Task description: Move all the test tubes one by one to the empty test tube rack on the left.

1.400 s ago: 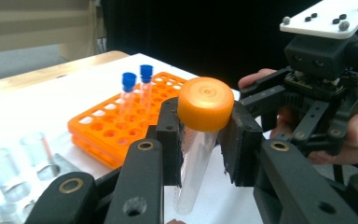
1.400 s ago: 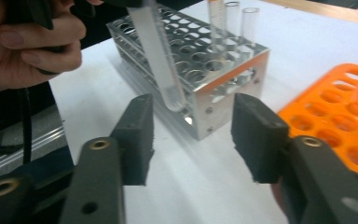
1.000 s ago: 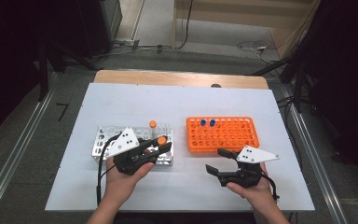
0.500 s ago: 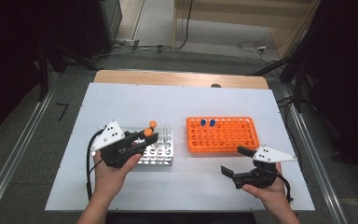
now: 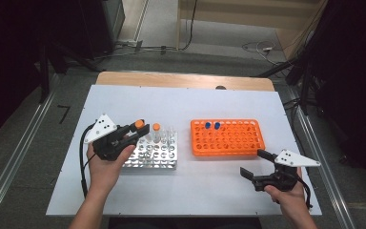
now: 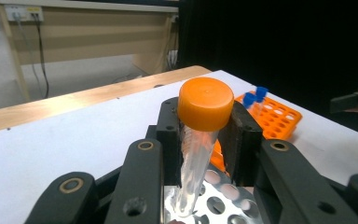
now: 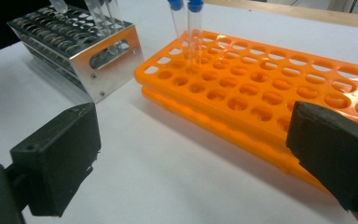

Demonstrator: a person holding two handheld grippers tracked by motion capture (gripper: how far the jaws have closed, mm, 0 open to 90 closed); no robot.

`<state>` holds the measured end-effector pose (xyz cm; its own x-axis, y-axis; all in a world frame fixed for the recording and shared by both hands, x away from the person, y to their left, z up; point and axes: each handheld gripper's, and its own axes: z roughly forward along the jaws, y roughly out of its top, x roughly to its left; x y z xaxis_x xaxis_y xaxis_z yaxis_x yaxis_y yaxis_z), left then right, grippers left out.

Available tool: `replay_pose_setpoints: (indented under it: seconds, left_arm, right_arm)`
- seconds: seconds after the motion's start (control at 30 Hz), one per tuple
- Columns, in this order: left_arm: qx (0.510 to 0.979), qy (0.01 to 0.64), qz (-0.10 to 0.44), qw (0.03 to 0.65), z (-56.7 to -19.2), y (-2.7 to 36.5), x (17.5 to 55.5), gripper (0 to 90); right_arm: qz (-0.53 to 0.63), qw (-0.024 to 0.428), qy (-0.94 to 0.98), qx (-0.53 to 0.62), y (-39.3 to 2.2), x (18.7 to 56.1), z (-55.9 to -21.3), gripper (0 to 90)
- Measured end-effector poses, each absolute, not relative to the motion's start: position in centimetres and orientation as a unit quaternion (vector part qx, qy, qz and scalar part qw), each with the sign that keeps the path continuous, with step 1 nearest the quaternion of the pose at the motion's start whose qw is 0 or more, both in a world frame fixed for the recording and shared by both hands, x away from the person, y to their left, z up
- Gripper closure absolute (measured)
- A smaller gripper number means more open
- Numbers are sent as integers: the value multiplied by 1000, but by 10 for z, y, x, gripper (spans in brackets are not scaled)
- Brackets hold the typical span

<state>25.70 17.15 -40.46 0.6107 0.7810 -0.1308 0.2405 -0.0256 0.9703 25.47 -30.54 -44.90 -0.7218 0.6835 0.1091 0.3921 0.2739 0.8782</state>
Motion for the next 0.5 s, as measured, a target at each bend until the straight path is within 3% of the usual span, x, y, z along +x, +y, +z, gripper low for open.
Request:
replay_pose_setpoints:
  seconds: [0.5]
  left_arm:
    - [678,400,239,568,-419,171,287,713]
  right_arm:
    - [488,151,776,371,-326,266,-460,15]
